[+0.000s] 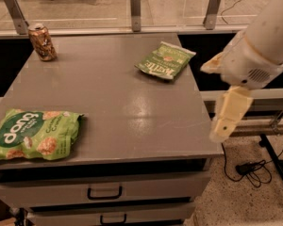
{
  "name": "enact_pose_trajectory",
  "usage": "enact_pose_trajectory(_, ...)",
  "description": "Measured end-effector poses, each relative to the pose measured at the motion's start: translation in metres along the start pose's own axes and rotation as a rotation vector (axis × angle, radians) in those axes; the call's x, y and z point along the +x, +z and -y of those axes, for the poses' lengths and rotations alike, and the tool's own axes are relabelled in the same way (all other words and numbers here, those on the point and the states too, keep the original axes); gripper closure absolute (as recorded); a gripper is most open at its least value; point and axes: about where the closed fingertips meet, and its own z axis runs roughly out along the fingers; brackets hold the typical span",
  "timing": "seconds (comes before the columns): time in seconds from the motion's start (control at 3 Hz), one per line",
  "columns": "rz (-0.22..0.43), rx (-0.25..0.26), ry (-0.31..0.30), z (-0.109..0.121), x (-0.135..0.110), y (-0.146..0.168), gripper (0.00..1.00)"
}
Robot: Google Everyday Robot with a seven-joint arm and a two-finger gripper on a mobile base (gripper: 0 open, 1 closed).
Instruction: Move green rice chip bag near orange can
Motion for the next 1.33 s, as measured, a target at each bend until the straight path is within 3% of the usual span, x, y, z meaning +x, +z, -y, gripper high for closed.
enact_pose_trajectory(0.33,0.142,-0.156,-0.08,-0.018,-0.058,0.064,0.0)
enact_pose_trajectory(0.67,0.275,-0.291,-0.153,-0.041,-0.118,0.108,0.0)
enact_pose_trajectory(1.0,0.275,-0.291,-0.153,-0.041,-0.118,0.108,0.0)
enact_pose_trajectory(1.33,0.372,-0.291,-0.183,-0.033,-0.141,0.127,0.0)
